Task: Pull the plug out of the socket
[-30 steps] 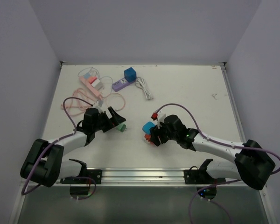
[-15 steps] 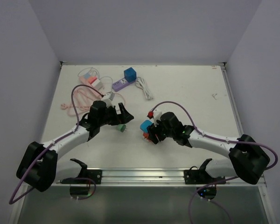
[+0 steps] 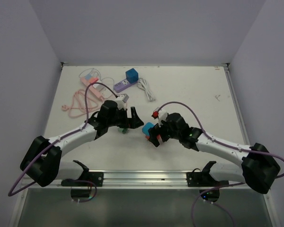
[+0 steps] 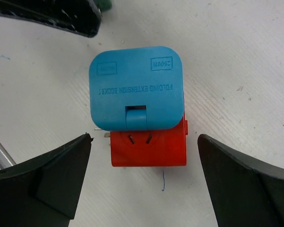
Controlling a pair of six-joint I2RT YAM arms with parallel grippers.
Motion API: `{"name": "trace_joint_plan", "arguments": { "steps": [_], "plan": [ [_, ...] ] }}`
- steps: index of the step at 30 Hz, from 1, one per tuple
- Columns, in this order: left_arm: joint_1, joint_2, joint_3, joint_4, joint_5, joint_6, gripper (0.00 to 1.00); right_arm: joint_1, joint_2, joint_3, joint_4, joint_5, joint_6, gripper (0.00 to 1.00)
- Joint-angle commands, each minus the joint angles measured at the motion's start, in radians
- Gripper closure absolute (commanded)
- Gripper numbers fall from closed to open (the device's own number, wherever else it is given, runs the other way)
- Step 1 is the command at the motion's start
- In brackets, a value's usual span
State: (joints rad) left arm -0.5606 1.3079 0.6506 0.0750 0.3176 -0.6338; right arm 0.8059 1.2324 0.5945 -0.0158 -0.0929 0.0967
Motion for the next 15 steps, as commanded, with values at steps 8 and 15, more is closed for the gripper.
{"name": "trace_joint_plan", "arguments": {
  "steps": [8, 15],
  "plan": [
    [-0.045, 0.077, 0.127, -0.055, 0.093, 0.100, 0.00, -0.002, -0.289, -0.027, -0.059, 0.054, 0.211, 0.01],
    [-0.091, 0.168, 0.216, -0.124, 0.098, 0.149, 0.00, -0.004, -0.430, -0.168, -0.001, 0.157, 0.478, 0.01]
  ]
}}
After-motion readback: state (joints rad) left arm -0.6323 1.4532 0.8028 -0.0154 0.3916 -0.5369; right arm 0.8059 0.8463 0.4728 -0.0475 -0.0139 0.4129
